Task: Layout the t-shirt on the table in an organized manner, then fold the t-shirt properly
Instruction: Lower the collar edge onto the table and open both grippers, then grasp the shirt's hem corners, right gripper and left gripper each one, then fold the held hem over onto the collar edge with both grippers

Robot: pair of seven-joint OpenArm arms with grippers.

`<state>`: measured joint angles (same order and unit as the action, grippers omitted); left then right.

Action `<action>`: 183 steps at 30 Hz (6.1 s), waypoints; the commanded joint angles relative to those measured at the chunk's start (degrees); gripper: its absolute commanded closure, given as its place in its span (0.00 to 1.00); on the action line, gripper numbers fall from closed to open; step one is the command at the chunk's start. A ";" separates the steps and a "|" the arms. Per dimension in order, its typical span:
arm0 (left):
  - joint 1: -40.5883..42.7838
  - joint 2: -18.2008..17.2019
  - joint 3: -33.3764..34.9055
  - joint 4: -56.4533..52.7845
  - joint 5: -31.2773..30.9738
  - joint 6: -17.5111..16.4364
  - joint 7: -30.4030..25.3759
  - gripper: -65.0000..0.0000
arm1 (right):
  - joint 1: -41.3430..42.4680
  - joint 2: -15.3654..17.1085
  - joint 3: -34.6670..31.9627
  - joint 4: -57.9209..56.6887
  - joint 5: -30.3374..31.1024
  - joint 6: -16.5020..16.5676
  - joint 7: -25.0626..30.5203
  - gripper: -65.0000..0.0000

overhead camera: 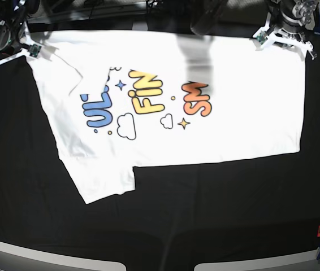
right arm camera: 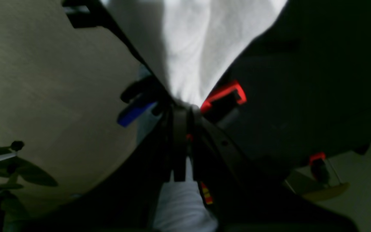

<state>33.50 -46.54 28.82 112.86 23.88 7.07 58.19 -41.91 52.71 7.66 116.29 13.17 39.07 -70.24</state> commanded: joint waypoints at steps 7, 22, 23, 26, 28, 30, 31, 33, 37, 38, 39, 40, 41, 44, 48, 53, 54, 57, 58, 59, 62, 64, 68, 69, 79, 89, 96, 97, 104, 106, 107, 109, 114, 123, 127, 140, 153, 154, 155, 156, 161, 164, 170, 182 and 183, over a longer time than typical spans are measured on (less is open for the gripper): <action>0.92 -0.81 -0.28 1.03 0.81 0.92 0.31 1.00 | -0.02 1.57 5.18 0.68 1.60 -2.14 -1.53 1.00; 0.94 -0.81 -0.28 1.03 3.15 4.33 3.28 0.48 | -0.04 1.40 5.14 0.68 2.32 -9.18 0.04 0.57; 0.94 -0.81 -0.28 1.03 3.13 4.35 3.56 0.44 | -0.04 1.42 5.14 0.68 2.49 -9.90 0.13 0.56; 0.94 -0.83 -0.28 1.03 3.15 4.33 5.07 0.43 | -0.02 1.42 5.14 0.68 2.49 -10.58 0.15 0.56; 0.94 -0.98 -0.28 1.03 4.26 4.33 5.05 0.43 | 0.00 1.44 5.14 0.68 2.45 -10.58 1.01 0.56; 0.92 -0.94 -0.28 1.11 8.28 5.20 5.33 0.43 | 0.00 1.44 5.14 0.70 2.38 -10.62 2.93 0.56; 0.92 -0.96 -0.28 1.46 9.97 5.64 6.43 0.43 | 0.00 1.44 5.14 0.68 2.21 -10.64 3.80 0.56; 0.76 -0.98 -0.28 3.67 10.78 4.90 12.44 0.43 | 0.20 1.44 5.14 0.68 1.88 -10.80 4.31 0.56; 1.75 -1.40 -0.28 10.12 7.91 3.19 14.01 0.43 | 0.31 1.46 5.14 0.68 -2.12 -13.60 5.29 0.56; 1.75 -1.42 -0.28 11.63 7.26 2.93 14.01 0.43 | 0.31 1.46 5.14 0.68 -3.19 -14.14 5.55 0.56; 1.73 -1.44 -0.28 12.94 7.17 2.51 14.01 0.43 | 0.31 1.46 5.14 0.68 -4.13 -14.60 5.75 0.56; 1.73 -1.44 -0.28 14.05 7.15 2.32 13.99 0.43 | 0.31 1.46 5.14 0.68 -4.61 -15.04 5.77 0.56; 1.73 -1.44 -0.28 14.84 7.15 2.29 13.94 0.43 | 0.31 1.46 5.14 0.68 -5.22 -15.37 5.75 0.56; 1.73 -1.44 -0.28 15.37 7.15 2.29 13.84 0.43 | 0.31 1.46 5.14 0.68 -6.88 -17.77 5.86 0.56; 0.66 -1.42 -0.35 15.32 9.42 4.02 9.38 0.43 | 0.33 1.44 5.14 0.68 -8.55 -22.93 9.53 0.56; -7.54 -1.40 -0.39 15.32 5.70 8.39 -1.05 0.43 | 4.94 -2.93 5.14 0.68 -5.88 -24.11 13.92 0.56; -10.14 -1.42 -0.39 15.19 2.54 8.22 -1.95 0.43 | 6.27 -4.07 5.14 0.68 -3.98 -24.09 13.92 0.56; -18.71 -1.11 -0.48 13.00 -4.76 5.79 -4.22 0.43 | 10.29 -7.69 5.14 0.68 -0.59 -24.06 13.94 0.56; -21.59 -0.59 -0.90 11.74 -6.34 5.07 -4.57 0.43 | 11.58 -8.92 5.14 0.68 -0.22 -24.06 13.94 0.56; -24.55 0.33 -1.73 10.21 -7.80 5.07 -4.48 0.43 | 12.85 -10.01 5.14 0.68 0.17 -24.06 13.94 0.56; -32.44 4.02 -6.95 3.89 -14.19 3.98 -5.11 0.43 | 16.06 -12.81 5.14 0.68 0.98 -23.87 13.94 0.56; -37.35 5.81 -11.61 -1.99 -22.60 -0.83 -7.45 0.43 | 17.62 -14.16 5.14 0.68 0.98 -23.87 13.94 0.56; -47.43 6.95 -19.65 -19.04 -42.88 -14.51 -10.58 0.43 | 19.74 -15.91 5.14 0.68 1.01 -23.87 13.94 0.56; -49.99 6.97 -21.14 -24.39 -47.10 -16.98 -11.06 0.43 | 20.04 -16.06 5.14 0.68 1.01 -23.87 13.94 0.56; -73.81 6.99 -27.39 -86.79 -65.24 -31.04 -16.63 0.43 | 20.15 -16.02 5.14 0.68 0.98 -23.87 13.94 0.56; -73.37 10.99 -27.39 -98.60 -69.07 -43.15 -17.49 0.43 | 20.15 -16.02 5.14 0.68 0.98 -23.87 14.38 0.56; -71.91 15.26 -27.39 -98.55 -64.89 -45.64 -12.61 0.43 | 20.15 -16.02 5.14 0.68 0.98 -23.87 14.47 0.56; -71.89 15.30 -27.36 -98.51 -63.49 -45.75 -12.61 0.43 | 20.15 -16.02 5.14 0.68 0.98 -23.87 14.60 0.56; -71.89 13.29 -27.36 -97.72 -61.46 -45.72 -8.09 0.43 | 20.15 -16.02 5.14 0.68 0.98 -23.87 15.63 0.56; -71.89 12.85 -27.36 -97.09 -62.51 -45.70 -5.84 0.43 | 20.15 -16.02 5.14 0.68 0.98 -23.87 15.82 0.56; -71.89 12.70 -27.36 -96.83 -63.39 -45.70 -4.50 0.43 | 20.15 -16.02 5.14 0.68 0.98 -23.87 15.82 0.56; -71.89 12.44 -27.36 -96.17 -67.14 -45.75 -0.68 0.43 | 20.15 -16.02 5.14 0.68 0.98 -23.87 15.82 0.56; -71.89 12.37 -27.36 -95.49 -78.09 -47.07 7.72 0.43 | 20.15 -16.02 5.14 0.68 0.98 -23.87 15.82 0.56; -71.89 12.37 -27.36 -95.49 -77.94 -47.07 0.37 0.80 | 20.17 -16.04 5.14 0.68 0.52 -23.96 19.04 0.56; -71.91 12.39 -27.36 -95.49 -77.99 -47.07 -3.13 1.00 | 20.85 -16.09 5.14 0.68 0.57 -24.59 20.81 0.56; -71.91 12.41 -27.36 -95.08 -78.40 -47.07 -3.43 1.00 | 49.99 -19.91 5.14 -29.88 7.56 -25.22 23.15 0.56; -71.91 12.41 -27.36 -95.08 -78.40 -47.07 -3.37 1.00 | 75.69 -28.72 5.14 -75.80 3.41 -9.33 32.46 0.56; -71.91 12.41 -27.36 -95.08 -78.42 -47.07 -3.37 1.00 | 75.87 -29.29 5.14 -77.50 3.45 -8.90 33.92 0.56; -71.91 12.41 -27.36 -95.08 -78.44 -47.07 -3.41 1.00 | 75.87 -29.92 5.14 -78.68 3.32 -8.17 34.93 0.56; -71.91 12.41 -27.36 -95.08 -78.44 -47.07 -3.39 1.00 | 75.82 -30.56 5.14 -79.62 2.78 -7.63 35.91 0.56; -71.91 12.41 -27.36 -95.08 -78.47 -47.07 -3.41 1.00 | 74.77 -34.82 5.14 -81.07 -4.04 -7.37 36.85 0.56; -71.91 12.39 -27.36 -95.08 -78.42 -47.07 -3.37 1.00 | 74.44 -36.85 5.14 -81.07 -5.46 -7.50 36.87 0.62; -71.91 12.39 -27.36 -95.08 -78.42 -47.07 -2.56 1.00 | 74.84 -37.42 5.14 -81.05 -5.55 -7.56 36.83 1.00; -73.07 12.39 -27.39 -94.40 -78.38 -47.07 -10.40 1.00 | 80.54 -32.26 5.14 -81.05 -5.49 -7.54 37.27 1.00; -73.24 12.39 -27.39 -93.68 -78.40 -47.07 -10.27 1.00 | 81.11 -31.95 5.14 -81.05 -5.51 -7.54 37.24 1.00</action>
<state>-37.63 -33.01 1.54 18.13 -53.54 -39.53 48.95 36.86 20.01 12.82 34.28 7.27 31.53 -34.24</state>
